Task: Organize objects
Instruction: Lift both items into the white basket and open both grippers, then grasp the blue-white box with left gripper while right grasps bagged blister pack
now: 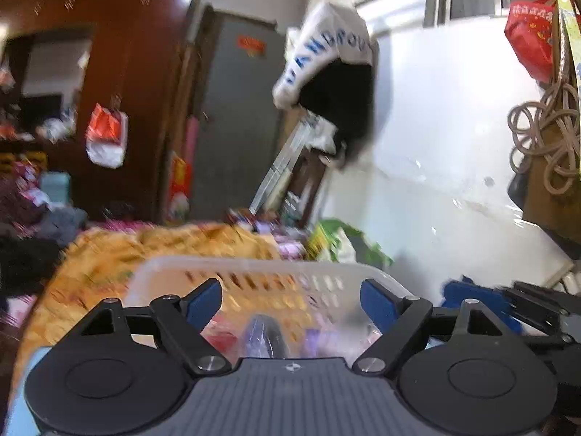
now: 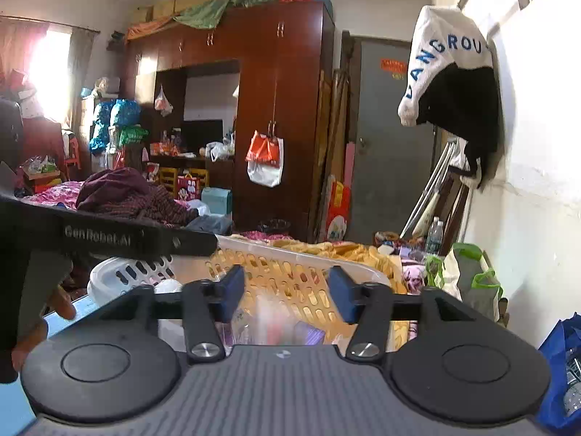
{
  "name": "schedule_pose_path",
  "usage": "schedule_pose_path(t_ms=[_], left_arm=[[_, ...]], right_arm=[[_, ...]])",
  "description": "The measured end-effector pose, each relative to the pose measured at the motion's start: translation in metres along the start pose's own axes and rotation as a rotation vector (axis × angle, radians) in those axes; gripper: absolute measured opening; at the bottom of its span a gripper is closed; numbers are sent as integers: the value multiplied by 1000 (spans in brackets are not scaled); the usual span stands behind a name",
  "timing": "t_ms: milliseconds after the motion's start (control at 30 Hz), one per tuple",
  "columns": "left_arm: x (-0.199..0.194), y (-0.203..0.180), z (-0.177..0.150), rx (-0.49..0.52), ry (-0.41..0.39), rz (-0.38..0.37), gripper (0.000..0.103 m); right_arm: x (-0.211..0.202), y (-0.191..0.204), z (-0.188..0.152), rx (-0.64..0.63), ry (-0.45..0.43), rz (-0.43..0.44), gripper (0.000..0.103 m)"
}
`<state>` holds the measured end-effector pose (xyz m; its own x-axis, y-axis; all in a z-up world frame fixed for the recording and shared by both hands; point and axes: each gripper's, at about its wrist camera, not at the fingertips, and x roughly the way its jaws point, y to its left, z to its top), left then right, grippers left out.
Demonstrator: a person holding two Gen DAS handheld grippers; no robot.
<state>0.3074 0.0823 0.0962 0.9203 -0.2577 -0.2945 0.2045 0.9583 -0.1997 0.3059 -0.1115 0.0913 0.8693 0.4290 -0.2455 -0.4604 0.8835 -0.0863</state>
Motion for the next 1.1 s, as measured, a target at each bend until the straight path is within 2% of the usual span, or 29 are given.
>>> schedule_pose_path(t_ms=[67,100,133,300,433,567,667,800,867,967,1067,1100], left_arm=[[-18,5,-7,-3,-42,1,86],[-31,8,-12,-11,-59,-13,86],[-42,12,-19,-18,-66,-29,87],[-90,24,-75,-27,-40,-82,87],[-111,26,-116,5,-12,-64,87],[-112,27,-133,33,32,-2,86],[-109,29,-135,35,54,-25,84],[-110,29,-140,56,67,-51,81],[-112,31,-142,67,63,-64,80],[-115,36,-144,52,61,-73,78],[-113,36,-145,46,75,-90,77],[-112,33,-145,57,80,-91,77]], right_arm=[[-24,1,-12,17,-41,20,84],[-34,2,-18,27,-54,27,98],[-45,3,-26,39,-66,36,103],[-79,12,-66,139,-52,33,103],[-86,28,-94,207,-37,-47,103],[-60,44,-97,133,67,58,102],[-44,54,-98,117,112,111,92],[-36,66,-99,100,150,133,76],[-33,67,-99,104,146,143,73],[-27,66,-98,118,190,171,68],[-29,69,-101,114,207,167,44],[-32,67,-101,120,196,159,44]])
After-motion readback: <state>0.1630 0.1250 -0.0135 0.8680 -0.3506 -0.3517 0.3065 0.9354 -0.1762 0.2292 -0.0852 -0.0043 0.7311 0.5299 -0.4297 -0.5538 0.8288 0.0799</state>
